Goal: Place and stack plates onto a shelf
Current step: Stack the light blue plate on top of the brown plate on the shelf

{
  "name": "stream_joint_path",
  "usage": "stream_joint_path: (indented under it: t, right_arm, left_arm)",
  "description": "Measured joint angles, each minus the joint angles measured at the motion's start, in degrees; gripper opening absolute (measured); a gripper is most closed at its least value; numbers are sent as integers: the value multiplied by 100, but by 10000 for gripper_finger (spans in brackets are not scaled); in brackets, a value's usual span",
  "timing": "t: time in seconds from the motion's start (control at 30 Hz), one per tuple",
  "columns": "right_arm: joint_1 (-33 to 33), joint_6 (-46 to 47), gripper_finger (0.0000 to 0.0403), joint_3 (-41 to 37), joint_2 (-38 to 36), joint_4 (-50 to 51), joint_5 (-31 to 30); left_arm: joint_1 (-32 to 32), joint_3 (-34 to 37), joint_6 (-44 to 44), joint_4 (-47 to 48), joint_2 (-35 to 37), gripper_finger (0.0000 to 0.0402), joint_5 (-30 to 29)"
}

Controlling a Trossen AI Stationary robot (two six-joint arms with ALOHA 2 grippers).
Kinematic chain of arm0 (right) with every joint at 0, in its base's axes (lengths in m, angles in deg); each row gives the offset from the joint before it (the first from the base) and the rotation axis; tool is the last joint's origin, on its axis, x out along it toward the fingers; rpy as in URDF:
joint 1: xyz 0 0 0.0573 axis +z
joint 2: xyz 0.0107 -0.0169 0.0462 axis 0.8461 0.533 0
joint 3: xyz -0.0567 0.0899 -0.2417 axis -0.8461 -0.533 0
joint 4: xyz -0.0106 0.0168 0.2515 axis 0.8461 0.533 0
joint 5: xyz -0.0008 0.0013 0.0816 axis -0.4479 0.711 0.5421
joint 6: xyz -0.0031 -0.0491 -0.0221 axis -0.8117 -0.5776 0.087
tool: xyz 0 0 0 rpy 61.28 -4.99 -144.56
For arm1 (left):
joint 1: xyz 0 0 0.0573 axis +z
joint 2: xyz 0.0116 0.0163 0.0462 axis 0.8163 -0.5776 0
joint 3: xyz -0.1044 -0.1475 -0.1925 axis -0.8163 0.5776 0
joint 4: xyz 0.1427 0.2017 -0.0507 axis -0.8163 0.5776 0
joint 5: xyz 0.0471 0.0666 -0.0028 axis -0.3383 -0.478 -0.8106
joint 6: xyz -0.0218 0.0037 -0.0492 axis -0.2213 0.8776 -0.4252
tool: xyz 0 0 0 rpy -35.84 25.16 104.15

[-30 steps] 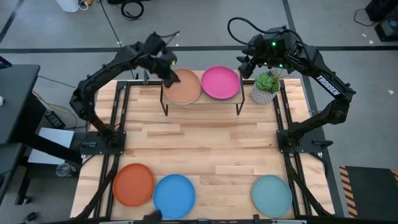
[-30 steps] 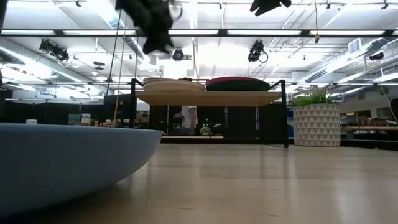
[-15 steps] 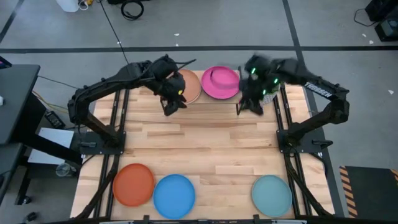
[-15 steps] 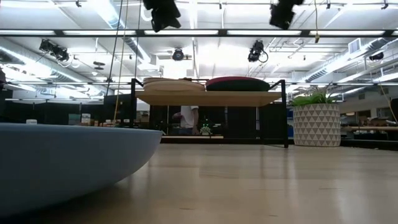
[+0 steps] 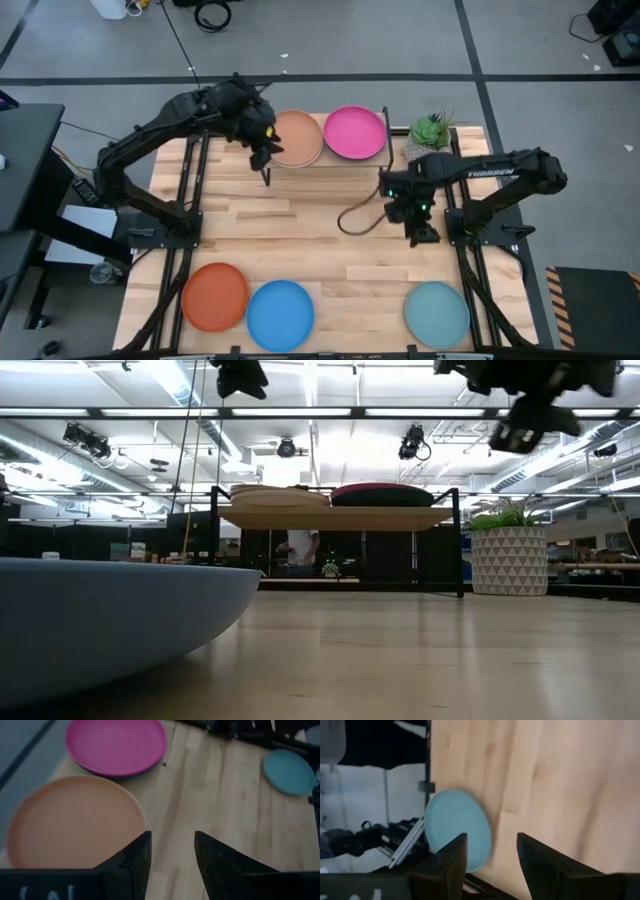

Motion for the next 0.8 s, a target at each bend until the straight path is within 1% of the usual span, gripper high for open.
stream_joint_path:
  t: [0.13, 0.27, 0.33, 0.4, 0.47, 0.5, 0.67, 0.8]
  right_arm:
    - [491, 510, 178, -546, -74, -560, 96]
    - [1183, 1076, 178, -1058, -77, -1240, 49]
    - [1555, 1229, 181, -1286, -77, -1529, -284]
    - [1915, 1385, 186, -1506, -77, -1760, -764]
    - [2217, 1625, 196, -1724, -77, -1948, -1220]
    - [2332, 1742, 202, -1829, -77, -2036, -1352]
    - [2773, 2166, 236, -2297, -76, -2536, -1325]
    - [3056, 2340, 254, -2597, -75, -2954, -1343]
  left_arm:
    - [199, 0, -2, -46, 227, 155, -13]
    - [364, 0, -13, -46, 419, 155, -83]
    - [434, 0, -15, -48, 461, 155, -85]
    - [484, 0, -39, -48, 463, 155, -87]
    - [523, 0, -38, -46, 461, 155, -89]
    - [524, 0, -31, -46, 461, 155, -90]
    - [520, 0, 144, -46, 461, 155, -87]
    - [522, 0, 135, -46, 459, 155, -87]
